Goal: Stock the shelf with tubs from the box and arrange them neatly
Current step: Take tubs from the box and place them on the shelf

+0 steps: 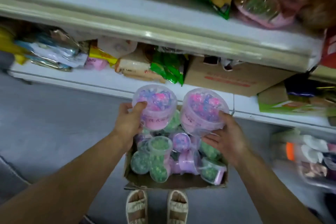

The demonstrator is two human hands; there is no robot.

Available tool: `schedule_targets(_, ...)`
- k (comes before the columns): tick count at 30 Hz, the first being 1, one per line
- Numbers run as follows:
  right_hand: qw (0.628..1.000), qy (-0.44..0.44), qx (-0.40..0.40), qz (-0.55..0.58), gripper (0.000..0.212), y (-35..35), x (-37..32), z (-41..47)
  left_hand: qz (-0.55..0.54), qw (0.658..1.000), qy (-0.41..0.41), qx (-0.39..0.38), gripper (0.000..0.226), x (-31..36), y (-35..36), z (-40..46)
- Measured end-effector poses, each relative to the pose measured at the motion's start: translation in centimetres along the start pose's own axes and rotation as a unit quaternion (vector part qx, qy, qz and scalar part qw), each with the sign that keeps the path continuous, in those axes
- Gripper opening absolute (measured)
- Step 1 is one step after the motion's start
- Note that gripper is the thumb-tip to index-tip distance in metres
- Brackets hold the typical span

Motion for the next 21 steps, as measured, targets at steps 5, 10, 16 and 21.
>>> schedule_targets(5, 0.998, -0.052, -0.042, -0.020, 0.053, 6.0, -9.0, -9.9, -0.023, 0.998, 0.060, -0.006, 0.026, 11.5, -2.8, -9.0)
schedule_targets(10, 0.989, -0.119, -0.071, -0.059, 0.031, 10.9, -16.5, -19.5, -0.037, 0.993, 0.115, 0.005, 0.029, 21.2, -6.6, -18.1)
schedule_targets(16, 0.968, -0.188, -0.122, -0.110, 0.020, 16.8, -24.6, -30.0, -0.055, 0.979, 0.194, -0.006, 0.023, 30.8, -10.2, -28.4)
schedule_targets(21, 0.936, -0.255, -0.181, -0.164, 0.027, 21.1, -30.1, -36.8, -0.056, 0.961, 0.270, 0.016, 0.025, 37.1, -12.2, -36.0)
Point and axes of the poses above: each hand's wrist, its own z-axis towards the middle knuckle, its own y-axis out of the palm, x = y × z, the point moved 7 cm from there along z, towards the middle knuckle, and after that the axes turned 7 degrees about -x, right-handed, at the moved point
